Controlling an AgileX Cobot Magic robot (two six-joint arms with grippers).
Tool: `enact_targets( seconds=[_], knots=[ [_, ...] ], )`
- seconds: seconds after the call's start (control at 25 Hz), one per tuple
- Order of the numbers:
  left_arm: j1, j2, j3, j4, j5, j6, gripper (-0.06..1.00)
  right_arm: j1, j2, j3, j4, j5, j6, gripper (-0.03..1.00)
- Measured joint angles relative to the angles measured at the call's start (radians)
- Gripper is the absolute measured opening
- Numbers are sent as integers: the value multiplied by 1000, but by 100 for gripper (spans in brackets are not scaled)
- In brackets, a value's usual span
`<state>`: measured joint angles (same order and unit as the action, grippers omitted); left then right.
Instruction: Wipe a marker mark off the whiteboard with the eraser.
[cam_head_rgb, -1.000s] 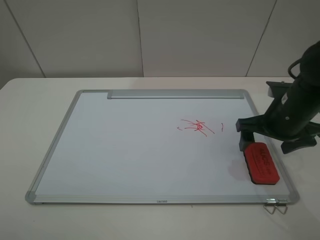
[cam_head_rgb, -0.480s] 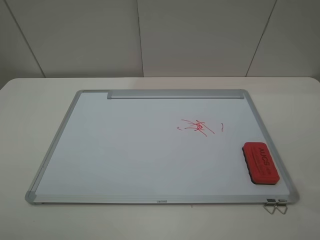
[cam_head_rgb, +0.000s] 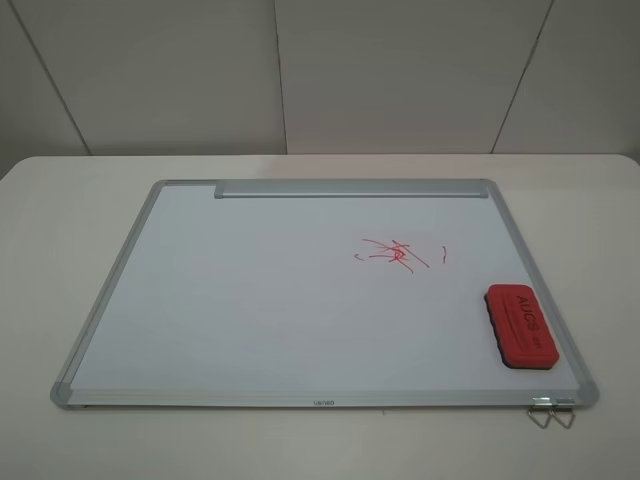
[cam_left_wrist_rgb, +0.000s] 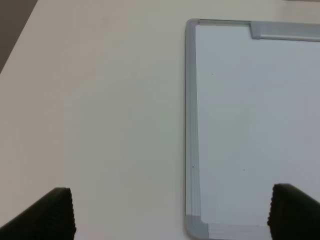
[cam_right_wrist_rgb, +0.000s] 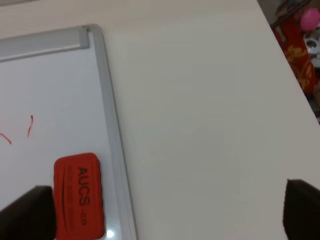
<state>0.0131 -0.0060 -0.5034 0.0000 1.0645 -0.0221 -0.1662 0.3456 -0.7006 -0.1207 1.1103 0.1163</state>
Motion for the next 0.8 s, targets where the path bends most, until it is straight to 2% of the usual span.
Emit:
enact_targets(
  seconds=[0.36,0.8],
  knots=[
    [0,0,0,0,0,0,77,0,-291,165,93,-54,-131,83],
    [0,0,0,0,0,0,77,0,-351,181,100,-50,-137,83]
  ],
)
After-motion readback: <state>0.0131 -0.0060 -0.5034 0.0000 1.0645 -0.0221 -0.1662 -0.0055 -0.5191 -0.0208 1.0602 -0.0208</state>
